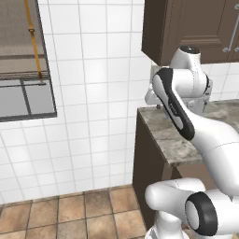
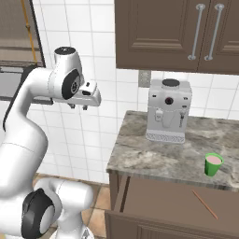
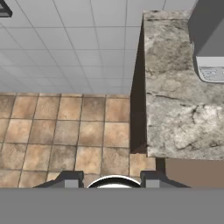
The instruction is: Pick up the straw from the right drawer and put it inside the smoothie cup.
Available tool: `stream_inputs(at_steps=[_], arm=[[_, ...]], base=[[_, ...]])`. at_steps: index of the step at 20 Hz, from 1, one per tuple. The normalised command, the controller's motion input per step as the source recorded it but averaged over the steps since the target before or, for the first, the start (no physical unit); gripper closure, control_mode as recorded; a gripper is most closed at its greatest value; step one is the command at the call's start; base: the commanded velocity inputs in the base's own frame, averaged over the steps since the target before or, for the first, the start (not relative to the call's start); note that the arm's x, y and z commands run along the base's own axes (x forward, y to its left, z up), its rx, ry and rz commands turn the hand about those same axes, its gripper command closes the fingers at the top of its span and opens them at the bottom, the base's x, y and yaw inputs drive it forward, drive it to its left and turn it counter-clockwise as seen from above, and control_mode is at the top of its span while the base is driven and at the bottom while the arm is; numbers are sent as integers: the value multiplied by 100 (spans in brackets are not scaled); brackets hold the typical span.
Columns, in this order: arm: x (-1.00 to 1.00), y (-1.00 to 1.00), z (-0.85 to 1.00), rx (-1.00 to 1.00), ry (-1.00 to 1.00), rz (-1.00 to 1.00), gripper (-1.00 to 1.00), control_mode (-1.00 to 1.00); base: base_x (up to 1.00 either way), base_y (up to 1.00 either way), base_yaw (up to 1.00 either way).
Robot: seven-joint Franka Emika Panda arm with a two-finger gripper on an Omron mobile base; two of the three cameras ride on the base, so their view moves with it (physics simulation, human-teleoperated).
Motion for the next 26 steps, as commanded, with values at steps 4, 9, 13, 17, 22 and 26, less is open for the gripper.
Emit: stream_inputs(at_steps=[4,9,13,17,22,26], arm=[[-21,0,-1,0,0,0,-100,-100],[-59,-2,-11,0,0,0,-100,-100],[-58,0,-29,0,0,0,-100,-100],[-33,0,-42,-1,0,0,-100,-100],[-8,0,-52,0,0,0,-100,-100],[0,0,-47,0,0,0,-100,-100]], base=[[0,0,0],[0,0,0],[0,0,0],[0,0,0],[0,0,0],[0,0,0]])
